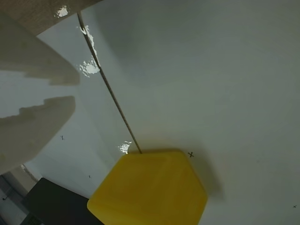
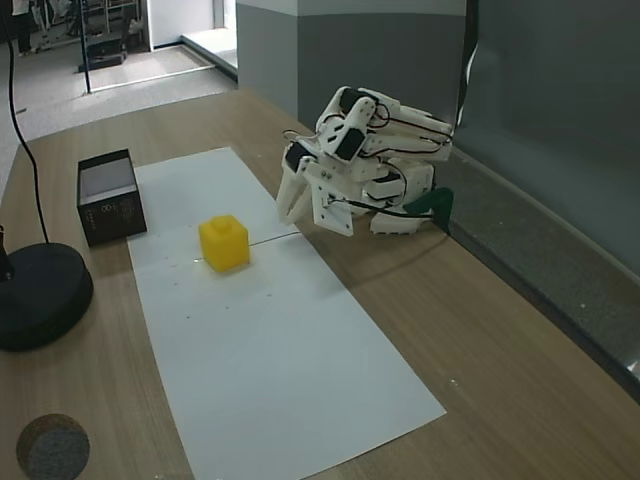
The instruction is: Grab a yellow square and put it in the box.
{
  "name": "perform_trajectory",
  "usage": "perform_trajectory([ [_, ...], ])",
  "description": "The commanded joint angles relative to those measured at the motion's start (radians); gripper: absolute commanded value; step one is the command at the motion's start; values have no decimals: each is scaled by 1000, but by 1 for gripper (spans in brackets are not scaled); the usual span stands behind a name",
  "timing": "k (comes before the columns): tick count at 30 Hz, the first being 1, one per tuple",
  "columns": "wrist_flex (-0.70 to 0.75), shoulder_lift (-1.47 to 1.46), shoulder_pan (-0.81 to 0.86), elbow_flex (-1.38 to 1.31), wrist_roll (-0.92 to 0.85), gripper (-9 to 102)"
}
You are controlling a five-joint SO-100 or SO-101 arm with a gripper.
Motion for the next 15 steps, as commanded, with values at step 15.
perform_trajectory([
  [15, -227, -43, -40, -281, -114, 24],
])
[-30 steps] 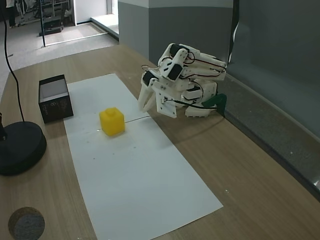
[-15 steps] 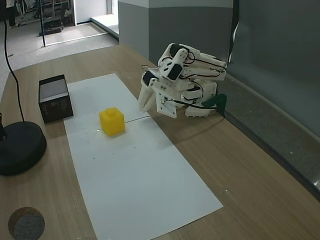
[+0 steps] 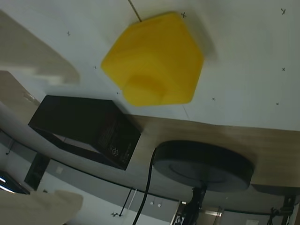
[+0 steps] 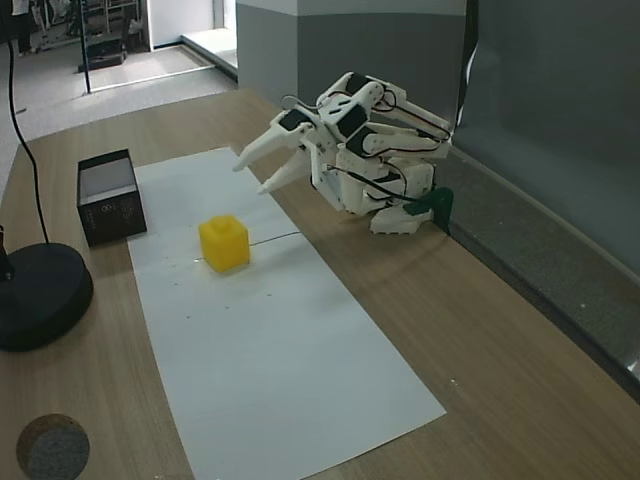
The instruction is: Grab a yellow square and put it in the box.
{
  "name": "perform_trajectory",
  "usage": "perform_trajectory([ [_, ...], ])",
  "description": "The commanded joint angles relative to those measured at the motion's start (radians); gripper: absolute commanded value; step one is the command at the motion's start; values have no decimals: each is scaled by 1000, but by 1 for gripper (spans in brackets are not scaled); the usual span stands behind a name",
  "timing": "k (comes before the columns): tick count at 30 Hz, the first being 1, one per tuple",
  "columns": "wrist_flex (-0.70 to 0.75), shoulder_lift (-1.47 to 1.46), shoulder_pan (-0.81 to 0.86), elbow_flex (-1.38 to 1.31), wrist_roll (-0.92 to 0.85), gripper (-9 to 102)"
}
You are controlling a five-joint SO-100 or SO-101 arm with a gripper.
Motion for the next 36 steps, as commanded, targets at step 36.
perform_trajectory([
  [36, 192, -1894, 38, -1131, 20, 33],
])
